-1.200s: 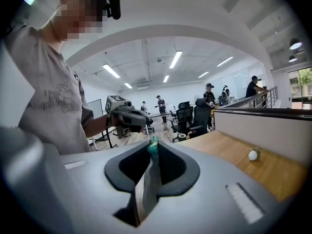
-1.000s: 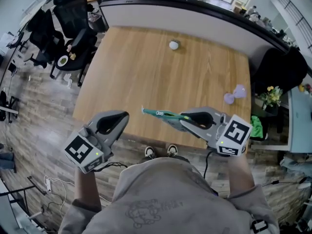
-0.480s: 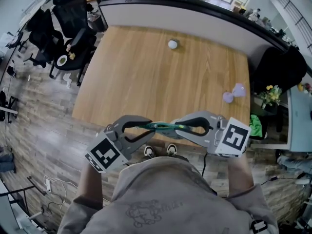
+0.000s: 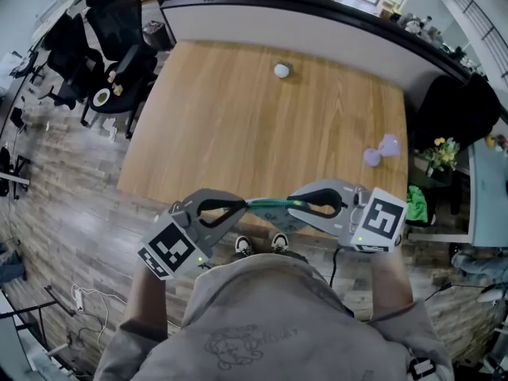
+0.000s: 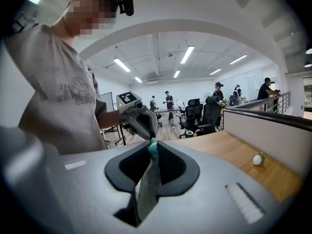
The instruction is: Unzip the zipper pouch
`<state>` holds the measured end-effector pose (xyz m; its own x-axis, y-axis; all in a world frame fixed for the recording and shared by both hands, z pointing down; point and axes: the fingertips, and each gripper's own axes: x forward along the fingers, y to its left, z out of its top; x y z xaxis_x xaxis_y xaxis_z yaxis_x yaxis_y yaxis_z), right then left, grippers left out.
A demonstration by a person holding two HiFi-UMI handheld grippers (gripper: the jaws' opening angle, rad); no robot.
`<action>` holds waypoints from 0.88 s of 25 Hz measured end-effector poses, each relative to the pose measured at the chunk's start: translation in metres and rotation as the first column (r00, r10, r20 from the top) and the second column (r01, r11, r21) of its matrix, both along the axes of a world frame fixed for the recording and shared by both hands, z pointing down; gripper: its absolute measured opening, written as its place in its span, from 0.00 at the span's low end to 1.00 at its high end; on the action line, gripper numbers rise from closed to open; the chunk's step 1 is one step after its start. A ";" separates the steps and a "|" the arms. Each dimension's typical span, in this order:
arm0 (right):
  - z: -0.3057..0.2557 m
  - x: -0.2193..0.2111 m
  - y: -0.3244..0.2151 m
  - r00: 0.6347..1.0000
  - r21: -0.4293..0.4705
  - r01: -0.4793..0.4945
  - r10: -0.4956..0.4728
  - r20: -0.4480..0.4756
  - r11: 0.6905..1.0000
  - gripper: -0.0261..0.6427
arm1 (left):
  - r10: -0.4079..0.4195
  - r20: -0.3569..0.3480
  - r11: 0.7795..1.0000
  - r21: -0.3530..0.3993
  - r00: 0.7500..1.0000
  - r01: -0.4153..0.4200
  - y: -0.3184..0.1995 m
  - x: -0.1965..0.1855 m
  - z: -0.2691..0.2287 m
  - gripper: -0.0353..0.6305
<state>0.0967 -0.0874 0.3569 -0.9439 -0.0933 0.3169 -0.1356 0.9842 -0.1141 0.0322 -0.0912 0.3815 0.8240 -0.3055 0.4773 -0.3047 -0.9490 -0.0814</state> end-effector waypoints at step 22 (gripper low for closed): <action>-0.022 0.009 -0.033 0.978 -0.066 -0.186 0.191 0.086 0.980 0.11 | -0.360 -0.072 0.930 0.049 0.930 0.363 -0.044 -0.062 -0.007 0.10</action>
